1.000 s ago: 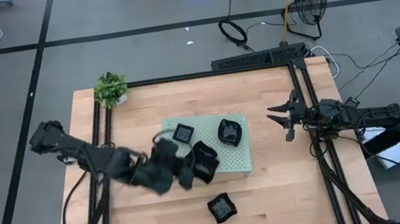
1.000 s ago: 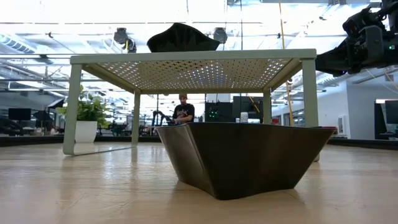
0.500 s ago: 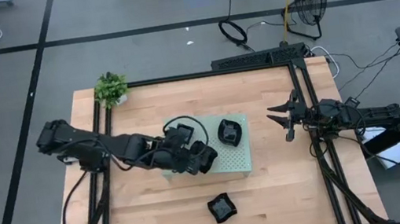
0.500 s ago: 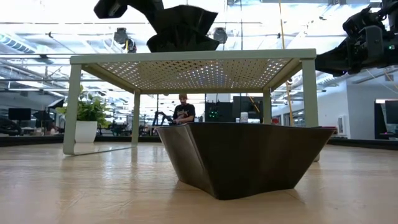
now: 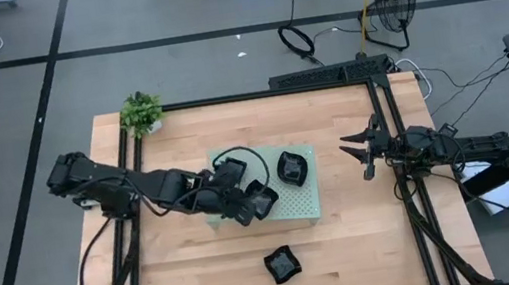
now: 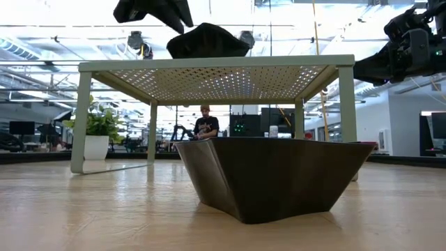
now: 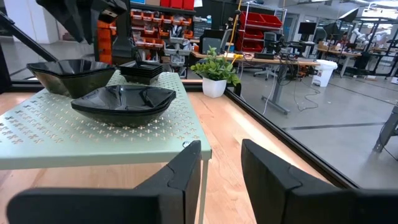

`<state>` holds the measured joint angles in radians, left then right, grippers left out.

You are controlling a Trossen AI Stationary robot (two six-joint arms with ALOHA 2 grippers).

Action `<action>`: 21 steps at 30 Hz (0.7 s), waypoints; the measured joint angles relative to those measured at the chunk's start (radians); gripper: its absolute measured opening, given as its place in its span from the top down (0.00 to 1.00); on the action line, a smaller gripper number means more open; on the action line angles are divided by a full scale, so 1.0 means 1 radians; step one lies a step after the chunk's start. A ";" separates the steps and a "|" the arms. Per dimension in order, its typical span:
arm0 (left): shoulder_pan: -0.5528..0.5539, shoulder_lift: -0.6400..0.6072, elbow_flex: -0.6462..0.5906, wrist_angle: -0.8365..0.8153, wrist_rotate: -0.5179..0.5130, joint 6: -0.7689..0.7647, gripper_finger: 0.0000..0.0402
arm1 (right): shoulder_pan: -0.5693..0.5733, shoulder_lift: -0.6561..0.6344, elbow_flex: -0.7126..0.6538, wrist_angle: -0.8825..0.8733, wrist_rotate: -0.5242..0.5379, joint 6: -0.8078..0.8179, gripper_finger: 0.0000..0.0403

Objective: Pick & Place Mini shaped plates
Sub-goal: Stack the distorted square plate on top of the distorted square plate on the shelf

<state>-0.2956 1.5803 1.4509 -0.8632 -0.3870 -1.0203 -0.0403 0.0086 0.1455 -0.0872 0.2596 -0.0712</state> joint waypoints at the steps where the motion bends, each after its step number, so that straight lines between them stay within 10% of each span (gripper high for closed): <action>1: -0.003 0.000 0.000 0.013 0.010 0.037 0.79 | 0.000 0.000 0.000 0.000 0.000 0.000 0.75; 11: -0.123 0.002 0.000 0.262 0.072 0.317 0.77 | 0.000 0.000 0.000 0.000 0.000 0.000 0.75; 21: -0.214 0.233 0.000 0.303 0.143 0.072 0.72 | 0.000 0.000 0.000 0.000 0.000 0.000 0.75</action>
<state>-0.5098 1.8138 1.4509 -0.5600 -0.2442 -0.9481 -0.0403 0.0090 0.1455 -0.0872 0.2600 -0.0715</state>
